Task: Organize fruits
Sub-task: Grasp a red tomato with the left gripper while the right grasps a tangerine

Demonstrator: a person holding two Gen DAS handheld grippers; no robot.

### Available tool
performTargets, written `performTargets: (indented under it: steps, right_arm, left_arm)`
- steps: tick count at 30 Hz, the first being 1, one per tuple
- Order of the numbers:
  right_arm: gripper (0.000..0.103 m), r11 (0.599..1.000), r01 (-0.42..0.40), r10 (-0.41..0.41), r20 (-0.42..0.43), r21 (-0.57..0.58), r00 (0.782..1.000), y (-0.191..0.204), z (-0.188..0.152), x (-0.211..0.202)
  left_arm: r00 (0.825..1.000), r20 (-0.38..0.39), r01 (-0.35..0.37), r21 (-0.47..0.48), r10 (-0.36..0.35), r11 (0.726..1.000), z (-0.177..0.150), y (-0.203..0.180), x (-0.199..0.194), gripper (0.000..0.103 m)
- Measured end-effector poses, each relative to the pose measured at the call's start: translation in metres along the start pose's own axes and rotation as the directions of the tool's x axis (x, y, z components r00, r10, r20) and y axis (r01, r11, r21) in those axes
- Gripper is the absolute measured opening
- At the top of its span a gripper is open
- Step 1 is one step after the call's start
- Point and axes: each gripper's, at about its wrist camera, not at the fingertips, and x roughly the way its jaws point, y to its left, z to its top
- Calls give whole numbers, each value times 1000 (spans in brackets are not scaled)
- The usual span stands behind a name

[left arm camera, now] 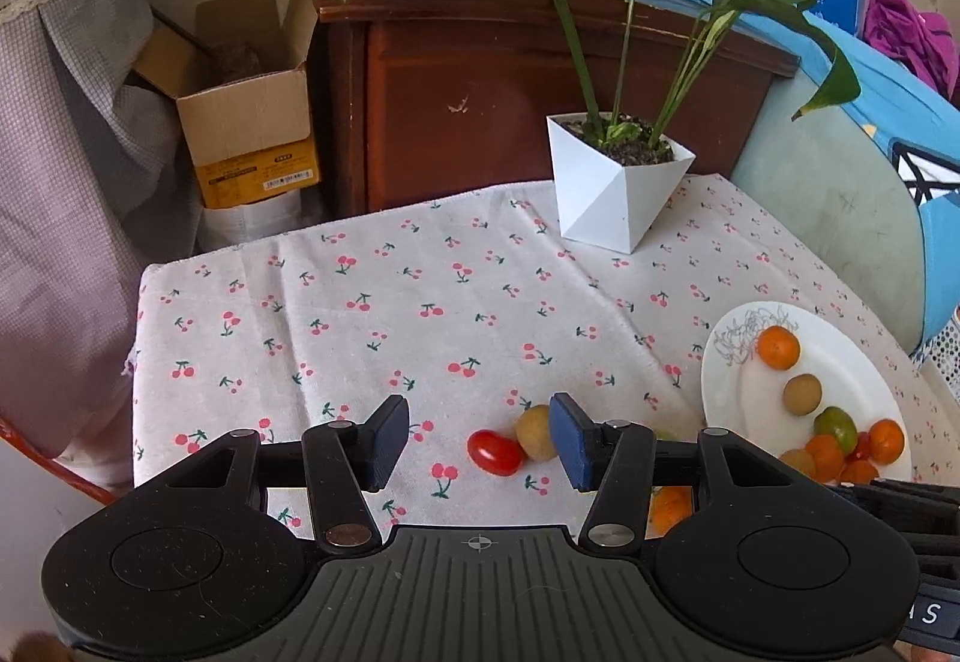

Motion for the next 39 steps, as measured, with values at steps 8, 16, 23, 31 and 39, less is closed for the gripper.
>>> performTargets:
  steps: [8,16,23,31,39]
  right_arm:
    - [32,999,14,-15,-42,-31,999,5,-5,15]
    - [32,997,54,-57,-55,-50,997,7,-5,26]
    - [32,996,67,-70,-59,-50,996,7,-6,31]
    - [32,997,66,-68,-59,-44,996,7,-6,32]
    - [30,997,67,-69,-58,-43,996,6,-7,31]
  left_arm:
    - [999,-32,-4,111,8,994,-17,-2,14,50]
    - [1000,1,18,157,-18,987,-21,-3,23,49]
    - [999,-4,39,167,-39,985,-24,-2,33,48]
    - [998,9,66,169,-68,983,-26,-1,35,41]
    - [996,10,81,203,-84,976,-27,-8,34,25]
